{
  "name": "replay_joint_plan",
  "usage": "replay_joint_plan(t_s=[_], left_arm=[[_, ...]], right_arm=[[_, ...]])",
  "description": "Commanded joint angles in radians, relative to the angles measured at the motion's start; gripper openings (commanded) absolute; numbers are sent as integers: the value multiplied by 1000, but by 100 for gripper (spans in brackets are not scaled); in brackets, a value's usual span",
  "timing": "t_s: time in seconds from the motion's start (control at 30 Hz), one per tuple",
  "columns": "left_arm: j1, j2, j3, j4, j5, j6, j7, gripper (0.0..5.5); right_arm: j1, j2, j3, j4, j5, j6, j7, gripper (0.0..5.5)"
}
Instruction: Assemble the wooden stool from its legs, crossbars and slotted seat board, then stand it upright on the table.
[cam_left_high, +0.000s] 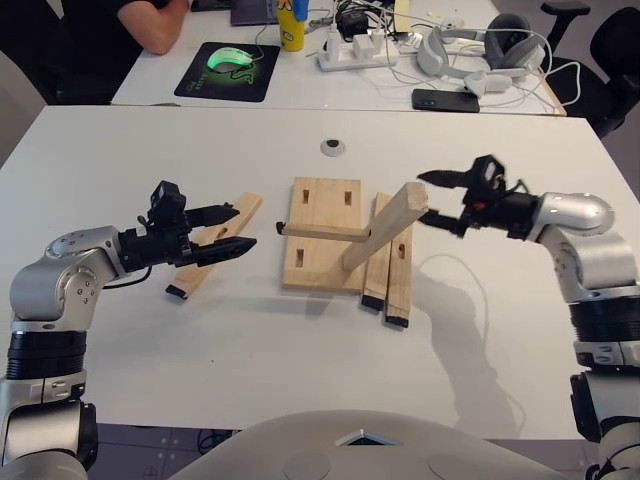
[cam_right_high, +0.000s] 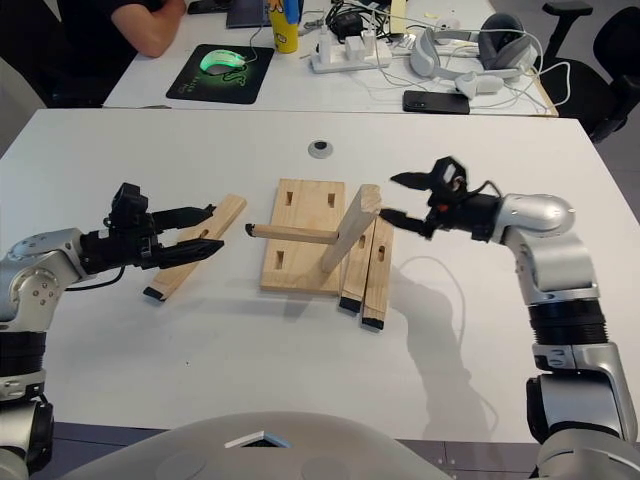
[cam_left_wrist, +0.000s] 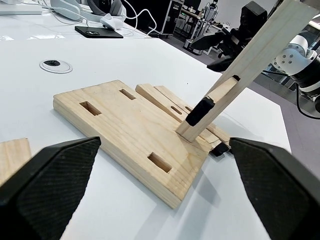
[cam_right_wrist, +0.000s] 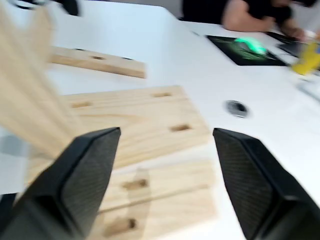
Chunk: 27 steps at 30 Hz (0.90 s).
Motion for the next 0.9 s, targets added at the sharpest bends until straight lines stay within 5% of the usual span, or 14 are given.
replay_joint_plan(t_s=[0.03,0.23,0.53,0.67,0.9], left_arm=[[21,28,14,27,49,-43,15,477],[10,32,27,62,74,-75,15,477],[-4,-2,11,66,82,-91,33,477],[1,-11,8,64,83,-95,36,477],[6,-22,11,62,82,-102,46,477]], right_arm=[[-26,59,-172,-186,259,208,-124,274],[-86,187,-261,-479,732,418,-404,192],[18,281,-108,-598,658,401,-492,59],[-38,282,-139,-582,681,389,-496,4],[-209,292,-245,-552,860,377,-591,1]])
